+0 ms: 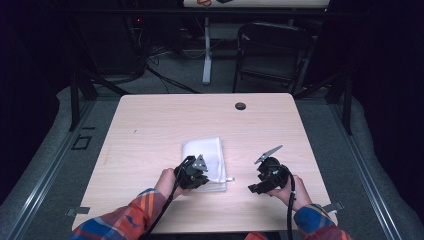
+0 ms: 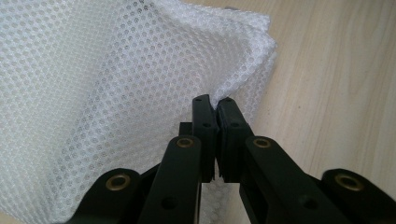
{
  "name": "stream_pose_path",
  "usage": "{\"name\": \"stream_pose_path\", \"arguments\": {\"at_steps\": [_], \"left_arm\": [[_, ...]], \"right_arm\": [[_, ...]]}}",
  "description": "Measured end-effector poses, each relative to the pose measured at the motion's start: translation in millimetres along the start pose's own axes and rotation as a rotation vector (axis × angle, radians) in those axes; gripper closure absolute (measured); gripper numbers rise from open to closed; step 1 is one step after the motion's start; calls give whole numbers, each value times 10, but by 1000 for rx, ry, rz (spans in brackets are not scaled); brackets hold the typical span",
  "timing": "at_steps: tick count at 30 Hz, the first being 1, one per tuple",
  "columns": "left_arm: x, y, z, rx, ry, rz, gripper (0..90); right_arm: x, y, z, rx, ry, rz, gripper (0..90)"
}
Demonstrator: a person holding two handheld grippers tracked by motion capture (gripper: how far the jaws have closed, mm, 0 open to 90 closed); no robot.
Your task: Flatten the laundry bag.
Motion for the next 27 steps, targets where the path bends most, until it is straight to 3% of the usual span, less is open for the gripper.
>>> {"name": "stream_pose_path", "arguments": {"at_steps": [2, 3, 4, 5, 6, 7, 9, 10, 12, 16, 24, 27], "left_arm": [[-8, -19, 5, 6, 3, 4, 877], [-17, -28, 9, 12, -7, 12, 878], [-17, -28, 9, 12, -7, 12, 878], [-21, -33, 9, 15, -10, 11, 878], [-30, -41, 4, 11, -7, 16, 878], [-38, -53, 11, 19, -12, 20, 878], [-43, -61, 12, 20, -12, 22, 878], [-48, -69, 15, 22, -13, 24, 878], [-55, -79, 15, 29, -21, 25, 878], [-57, -82, 11, 30, -28, 25, 878], [-80, -98, 15, 39, -31, 43, 879], [-91, -111, 15, 43, -33, 50, 879]], "right_arm": [[-20, 7, 15, 8, -18, 5, 460], [-69, 13, 41, 9, -29, 16, 546], [-69, 13, 41, 9, -29, 16, 546], [-118, 33, 92, 24, -41, 17, 629], [-118, 33, 92, 24, -41, 17, 629], [-197, 73, 147, 28, -62, 23, 697], [-239, 101, 179, 32, -77, 23, 722], [-326, 157, 248, 40, -106, 25, 788], [-396, 218, 316, 49, -120, 31, 836], [-501, 358, 404, 48, -146, 41, 897], [-658, 570, 504, 45, -182, 49, 900], [-665, 635, 524, 47, -161, 50, 900]]}}
Point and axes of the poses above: each handheld gripper's, and its own axes: y roughly forward along the jaws, z roughly out of its top, x roughly to its right, the point moved 10 cm from there along y, roughly forward along the jaws, and after that the axes turned 13 degrees about y, right-handed, at the moved point
